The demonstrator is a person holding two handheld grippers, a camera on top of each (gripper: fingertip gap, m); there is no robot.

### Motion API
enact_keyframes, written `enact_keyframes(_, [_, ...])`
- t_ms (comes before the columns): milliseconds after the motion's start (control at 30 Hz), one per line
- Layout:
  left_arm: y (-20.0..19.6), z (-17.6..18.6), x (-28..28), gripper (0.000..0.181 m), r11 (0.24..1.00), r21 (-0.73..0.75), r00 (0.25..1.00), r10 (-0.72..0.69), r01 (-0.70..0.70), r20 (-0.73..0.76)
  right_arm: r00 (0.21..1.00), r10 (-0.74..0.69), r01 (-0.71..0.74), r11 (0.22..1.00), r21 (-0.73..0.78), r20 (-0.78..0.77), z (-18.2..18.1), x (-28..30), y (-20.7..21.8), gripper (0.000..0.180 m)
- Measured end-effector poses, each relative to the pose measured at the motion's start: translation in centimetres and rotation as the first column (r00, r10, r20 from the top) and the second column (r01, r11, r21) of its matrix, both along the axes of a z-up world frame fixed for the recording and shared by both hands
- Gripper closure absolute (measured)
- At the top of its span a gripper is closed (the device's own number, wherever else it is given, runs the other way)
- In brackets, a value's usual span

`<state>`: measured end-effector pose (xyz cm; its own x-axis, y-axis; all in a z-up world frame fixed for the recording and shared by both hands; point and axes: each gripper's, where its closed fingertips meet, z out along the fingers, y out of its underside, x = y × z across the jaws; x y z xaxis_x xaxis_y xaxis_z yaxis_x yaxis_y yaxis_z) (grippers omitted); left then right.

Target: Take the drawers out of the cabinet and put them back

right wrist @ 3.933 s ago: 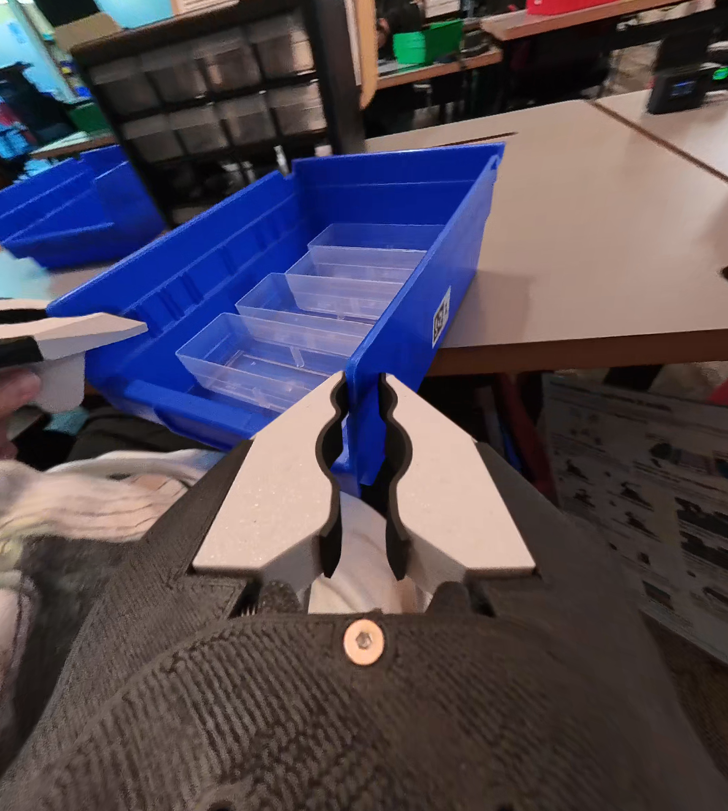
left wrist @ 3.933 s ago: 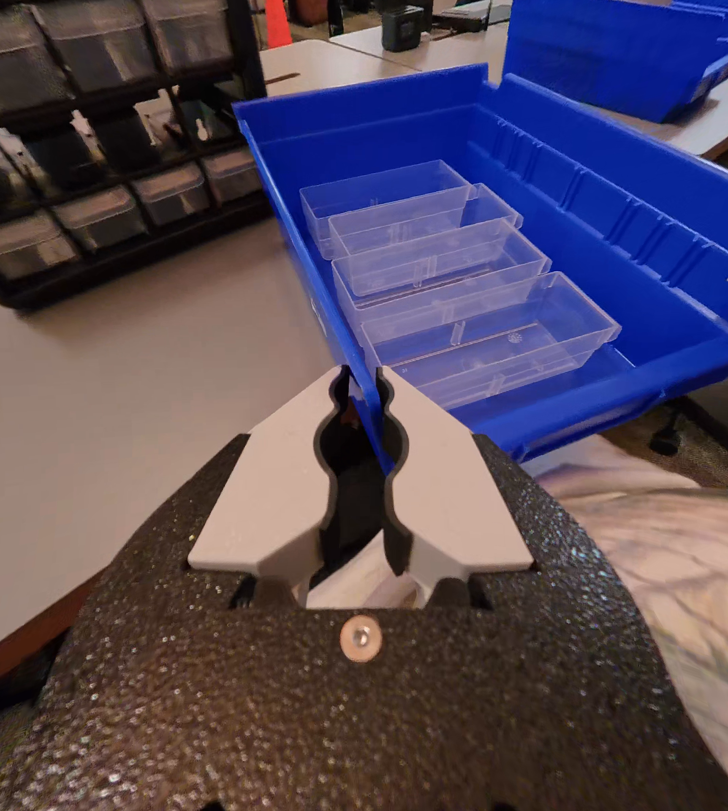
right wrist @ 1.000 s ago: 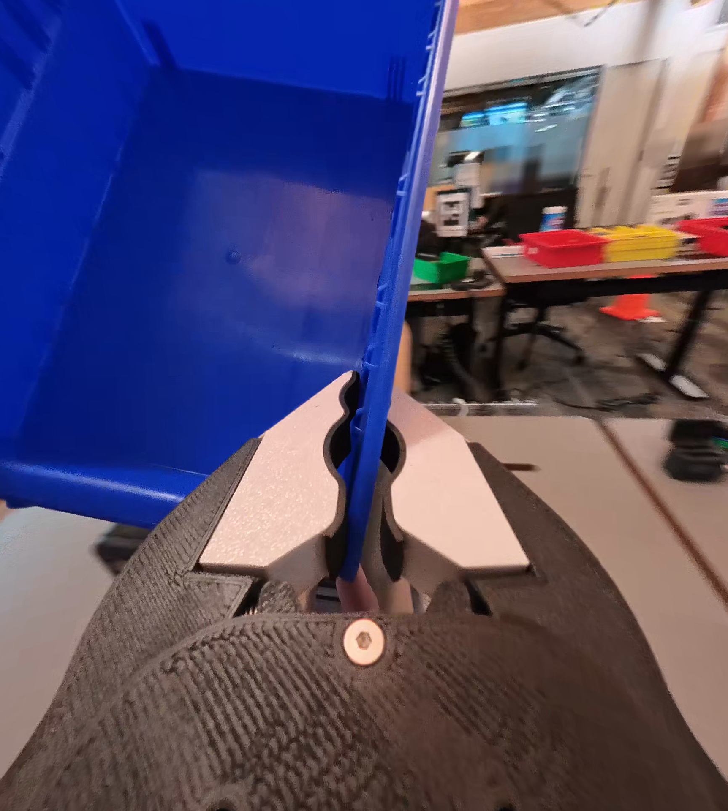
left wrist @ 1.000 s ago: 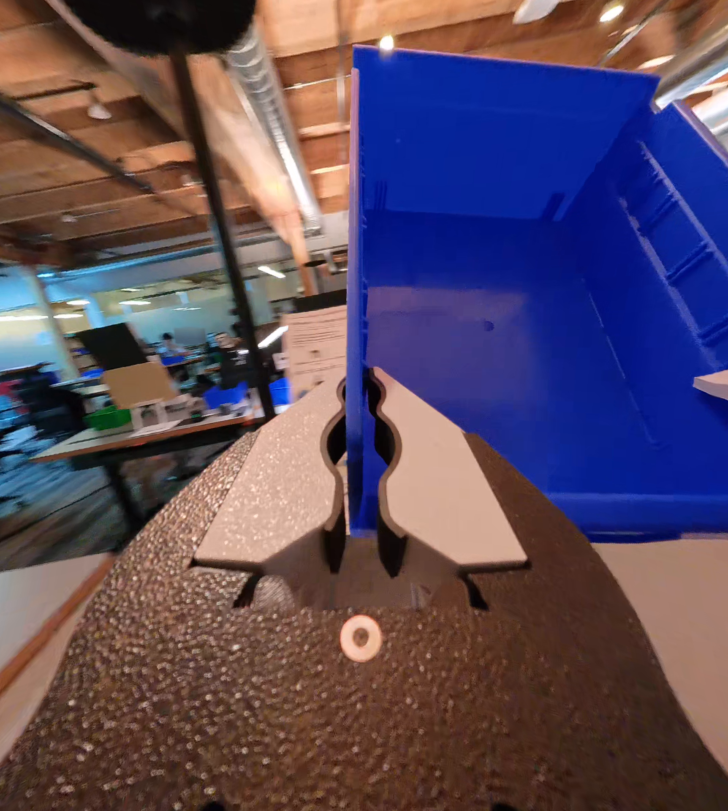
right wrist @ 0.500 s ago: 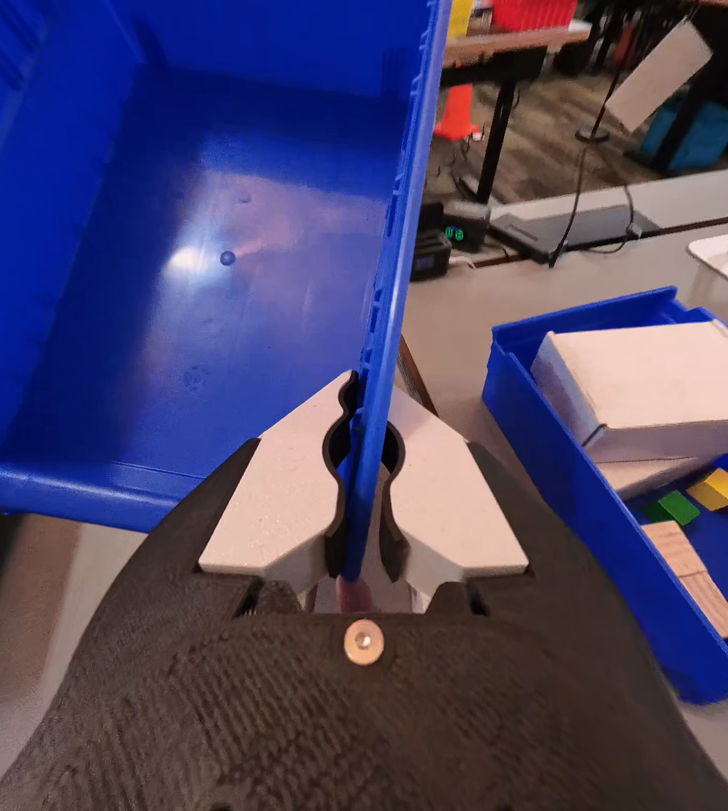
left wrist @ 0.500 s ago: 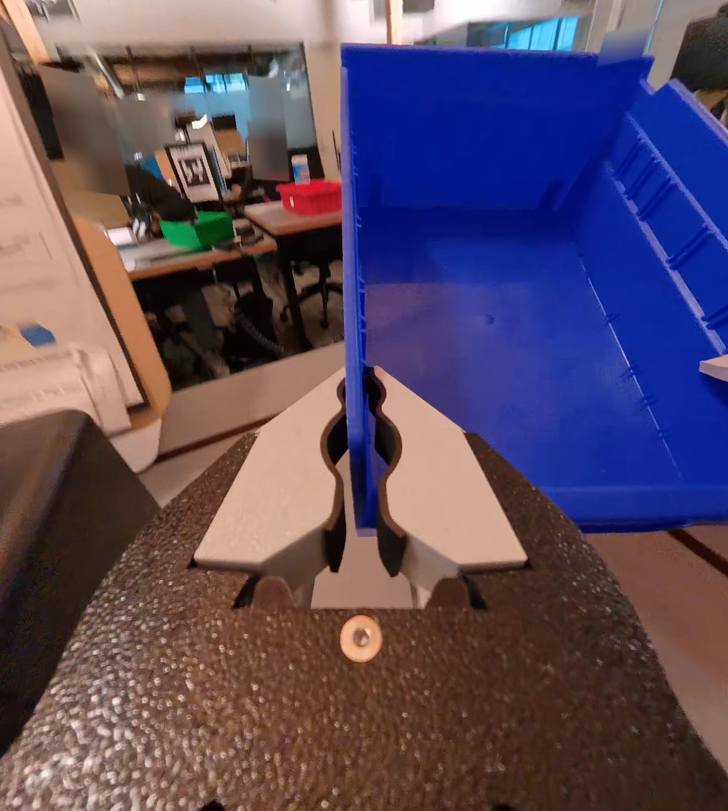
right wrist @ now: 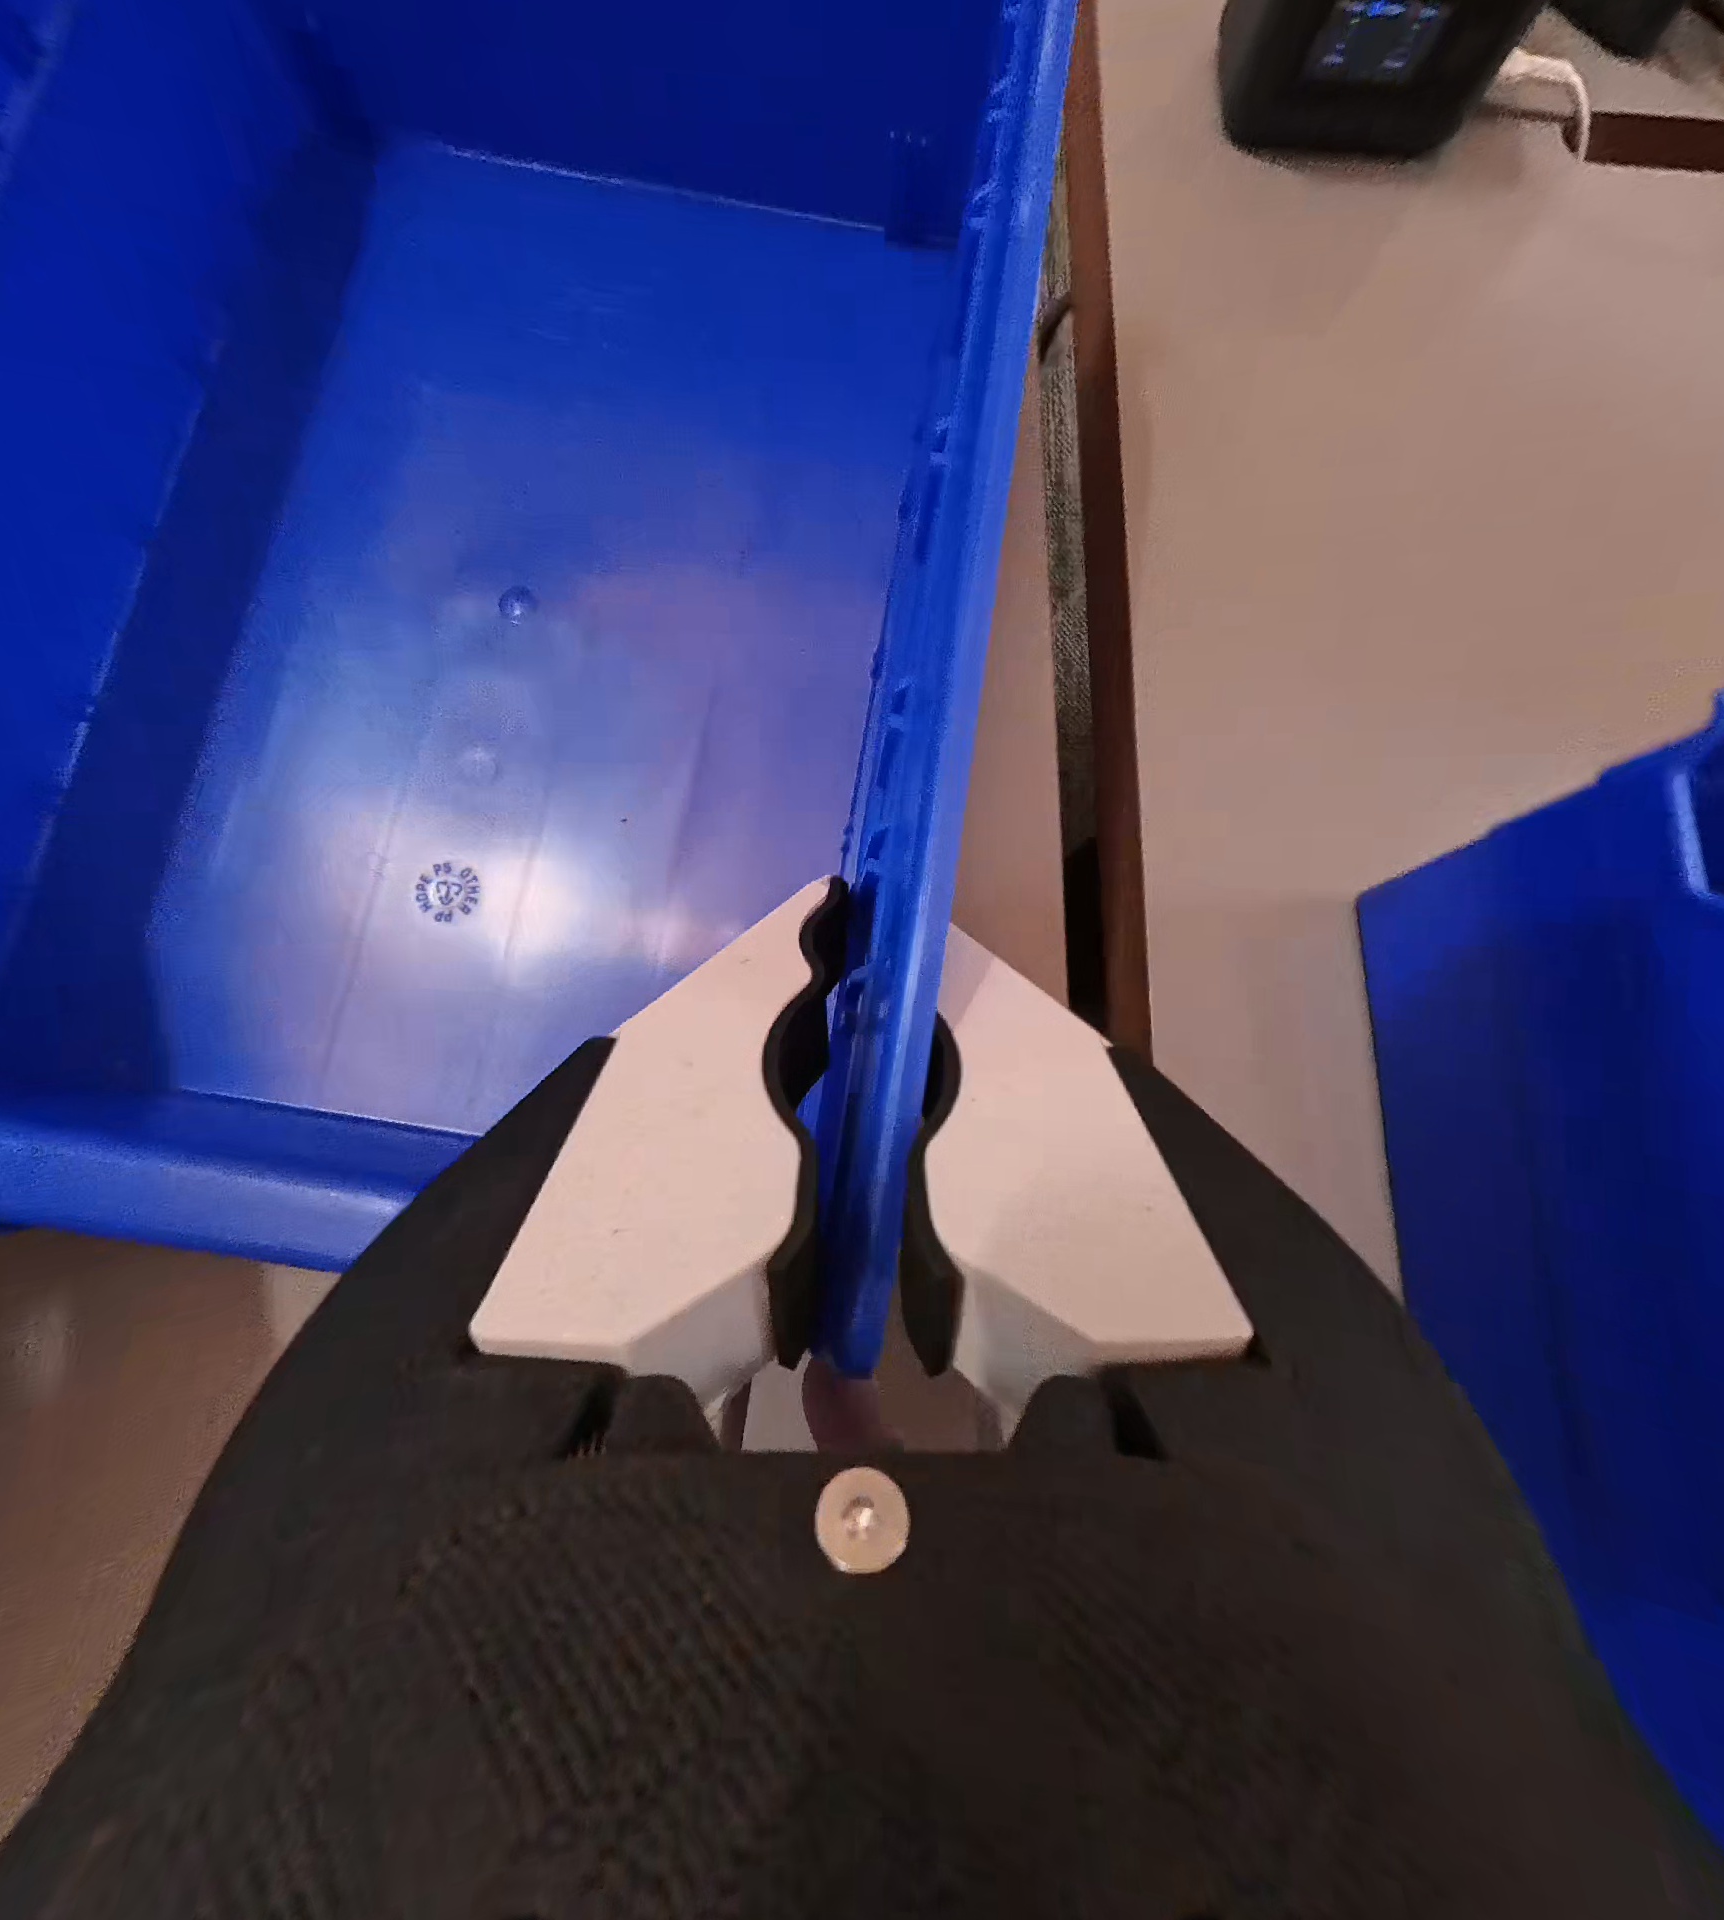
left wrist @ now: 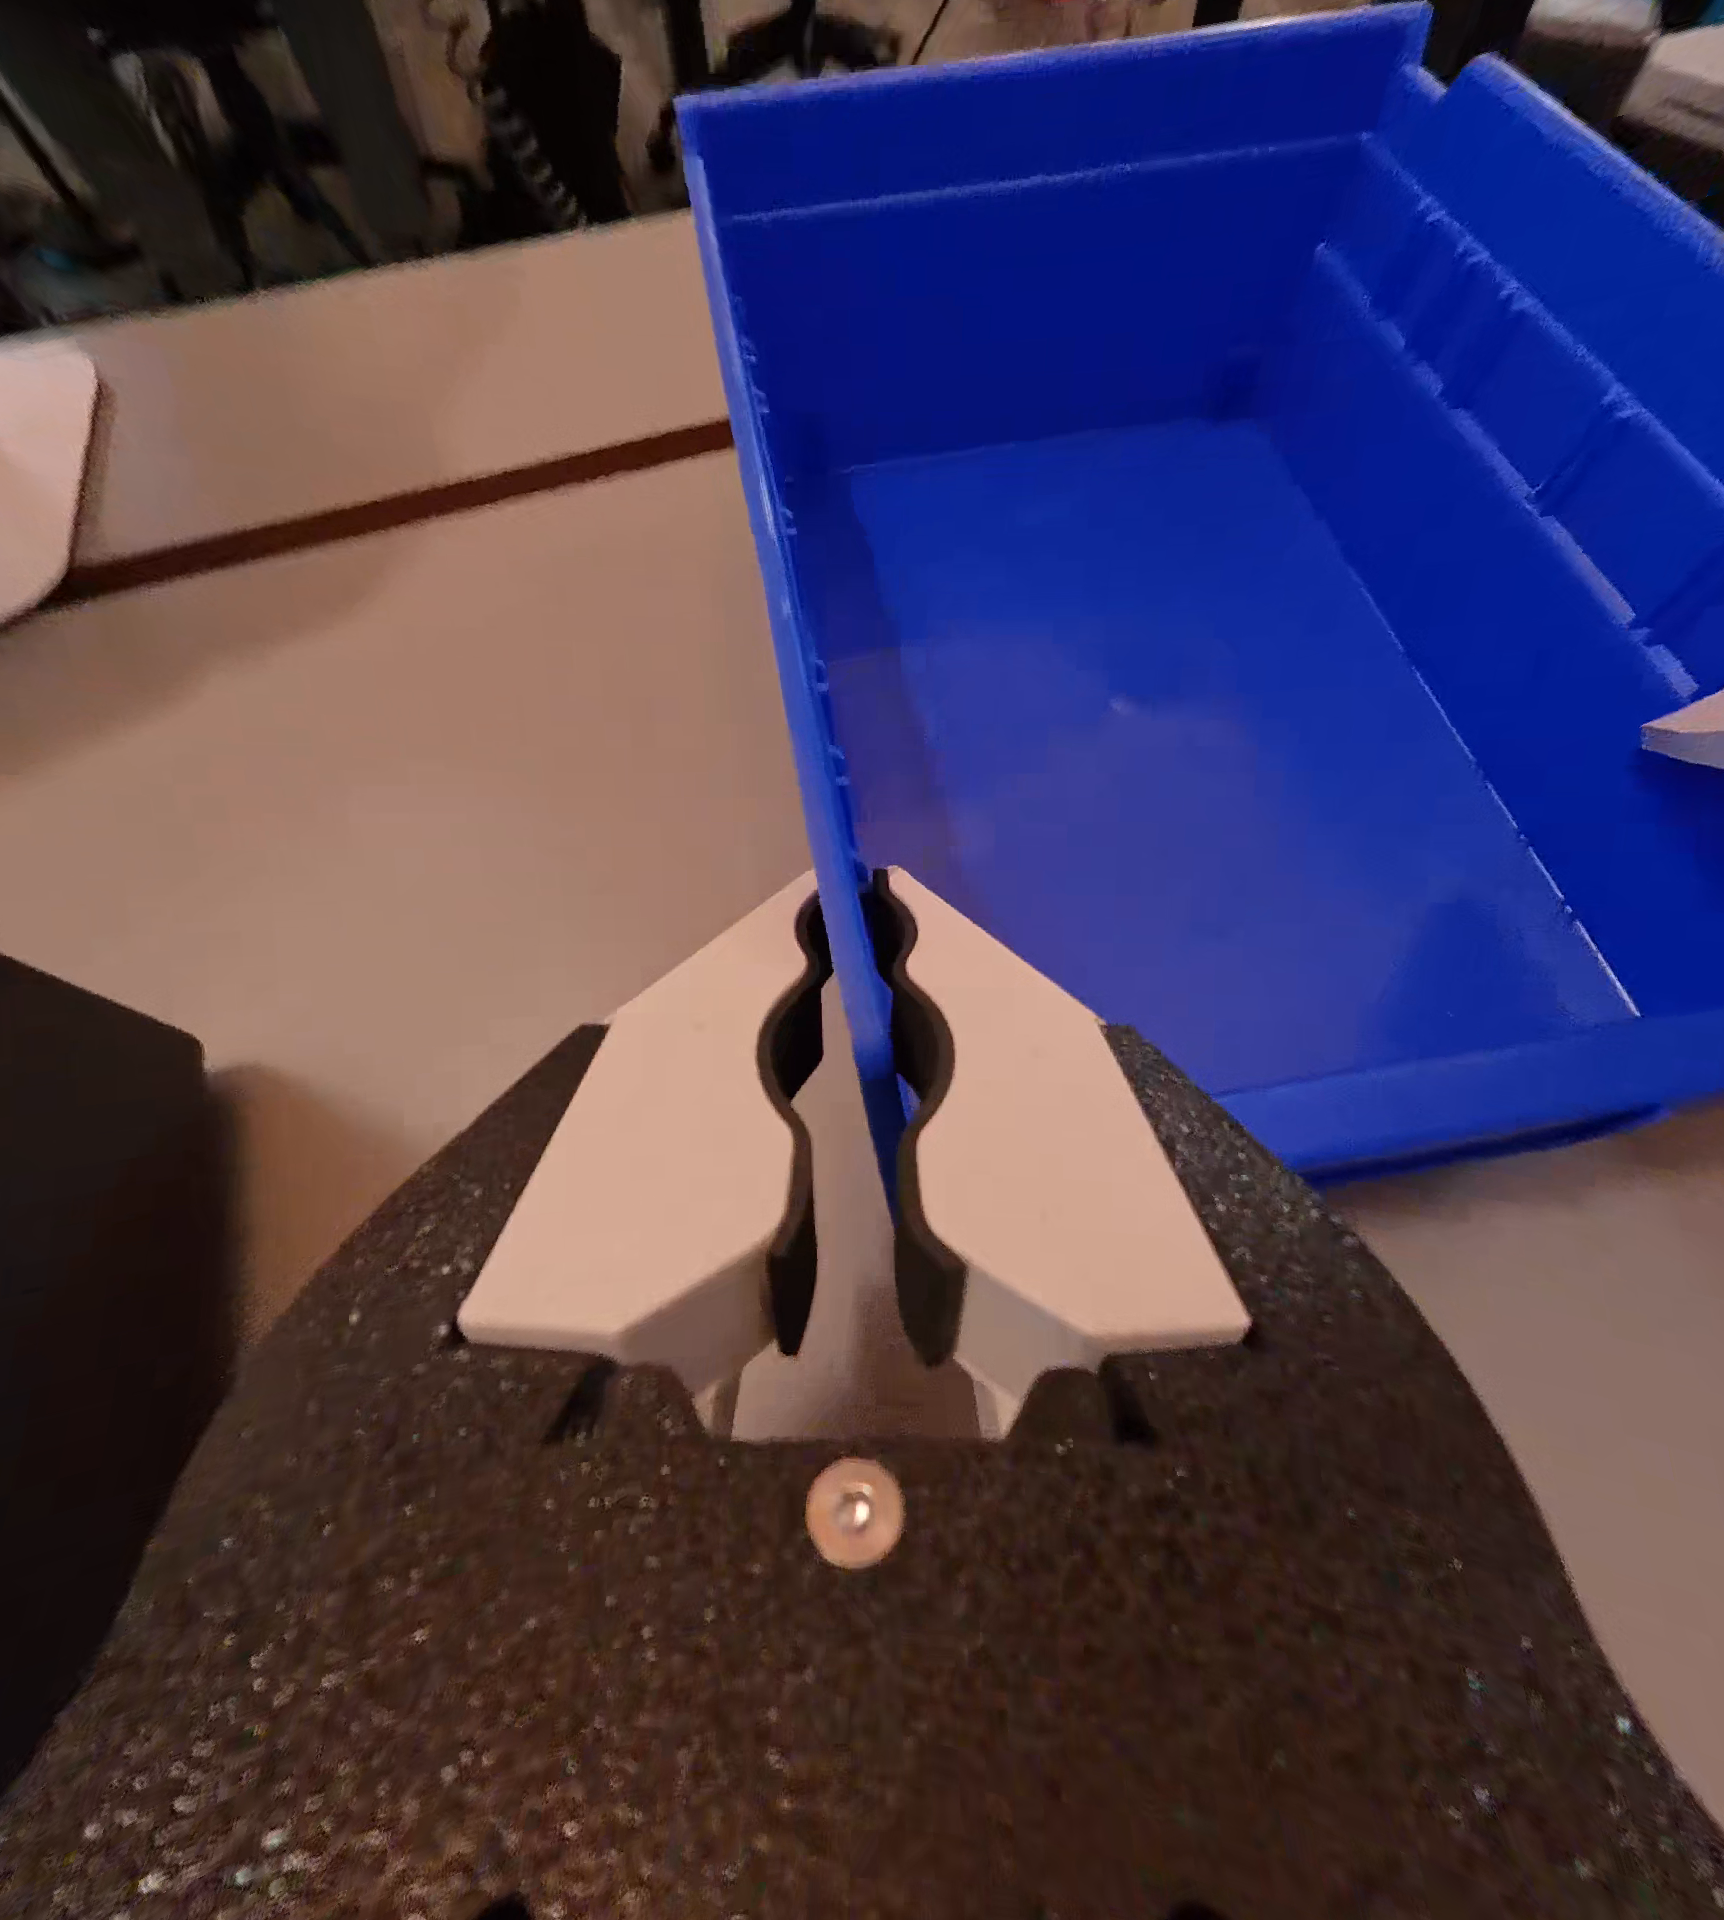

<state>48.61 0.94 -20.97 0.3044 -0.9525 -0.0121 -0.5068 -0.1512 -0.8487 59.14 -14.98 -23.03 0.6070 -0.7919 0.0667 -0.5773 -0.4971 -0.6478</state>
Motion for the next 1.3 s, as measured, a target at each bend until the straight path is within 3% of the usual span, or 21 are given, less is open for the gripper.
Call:
enact_keyframes(67, [0.5,-0.9,0.1,0.178,1.000,-0.024,1.000,0.017,-0.018,-0.011,0.999,0.018,-0.017,0.999,-0.038,0.032,-0.5,0.6,0.7,0.175])
enact_keyframes(167, [1.5,-0.8,0.2,0.173,0.997,0.074,1.000,-0.013,0.014,-0.020,0.999,0.015,-0.016,1.000,0.019,0.029,-0.7,0.8,1.8,0.175])
enact_keyframes(200, [1.7,-0.4,0.2,0.168,0.995,0.098,1.000,-0.029,0.030,-0.012,0.999,0.017,-0.018,0.999,0.026,0.051,-0.4,0.9,2.0,0.175])
enact_keyframes(233, [1.9,0.3,0.2,0.151,0.991,0.129,0.999,-0.037,0.035,0.012,0.995,0.022,-0.023,1.000,0.012,0.100,0.0,1.2,1.9,0.173])
enact_keyframes(300, [1.9,2.4,-0.2,0.112,0.976,0.215,0.998,-0.051,0.040,0.044,0.970,0.029,-0.014,0.998,-0.064,0.240,1.5,1.6,1.4,0.143])
enact_keyframes(367, [1.1,5.0,-0.9,0.106,0.954,0.291,0.994,-0.092,0.071,0.056,0.935,0.039,0.024,0.985,-0.173,0.353,3.7,1.0,0.2,0.105])
enact_keyframes(433, [-1.8,7.9,-2.6,0.097,0.937,0.283,0.970,-0.232,0.204,0.072,0.899,0.078,0.016,0.978,-0.210,0.431,6.2,-1.2,0.1,0.088])
enact_keyframes(533, [-6.2,11.5,-8.5,0.097,0.874,0.188,0.881,-0.467,0.448,0.072,0.896,0.115,-0.079,0.992,-0.101,0.428,9.0,-7.4,1.2,0.083])
enact_keyframes(633, [-6.6,13.4,-16.7,0.097,0.819,0.114,0.817,-0.571,0.562,0.078,0.940,0.198,-0.259,0.945,0.201,0.278,9.9,-17.0,4.5,0.087])
enact_keyframes(733, [-2.4,13.3,-25.1,0.096,0.827,0.220,0.841,-0.538,0.517,0.047,0.910,0.387,-0.413,0.804,0.427,0.151,9.8,-27.8,7.9,0.090])
enact_keyframes(833, [4.3,10.8,-33.1,0.096,0.890,0.273,0.925,-0.380,0.365,0.003,0.868,0.482,-0.453,0.666,0.592,0.121,11.0,-36.9,10.3,0.089])
enact_keyframes(900, [8.7,8.5,-37.8,0.096,0.937,0.250,0.970,-0.242,0.243,-0.036,0.854,0.497,-0.484,0.644,0.592,0.158,11.5,-40.7,11.4,0.093])
enact_keyframes(1033, [12.8,4.6,-43.9,0.093,0.988,0.140,0.995,-0.052,0.064,-0.087,0.876,0.444,-0.478,0.748,0.460,0.189,9.5,-43.0,13.5,0.079])
enact_keyframes(1100, [13.5,3.1,-45.2,0.093,0.994,0.106,0.995,-0.001,0.012,-0.096,0.870,0.475,-0.479,0.758,0.443,0.129,7.8,-44.2,14.8,0.095])
enact_keyframes(1167, [13.9,1.2,-45.9,0.105,0.997,0.077,0.991,0.021,-0.011,-0.131,0.874,0.478,-0.476,0.804,0.356,0.090,5.2,-44.2,15.2,0.098])
enact_keyframes(1200, [14.0,0.4,-46.1,0.106,0.998,0.052,0.991,0.027,-0.020,-0.134,0.873,0.484,-0.475,0.816,0.330,0.059,4.1,-44.4,15.4,0.089])
enact_keyframes(1233, [13.6,-0.1,-46.0,0.121,1.000,0.006,0.992,0.013,-0.012,-0.124,0.864,0.502,-0.482,0.812,0.328,0.027,3.4,-45.0,15.7,0.095])
enact_keyframes(1267, [12.9,-0.4,-46.0,0.146,0.999,-0.037,0.993,-0.023,0.019,-0.112,0.845,0.535,-0.502,0.792,0.347,0.001,3.0,-45.8,16.2,0.113])
enact_keyframes(1300, [12.6,-0.5,-45.9,0.154,0.998,-0.048,0.994,-0.040,0.036,-0.106,0.841,0.541,-0.501,0.787,0.359,-0.011,2.7,-46.3,16.6,0.120])
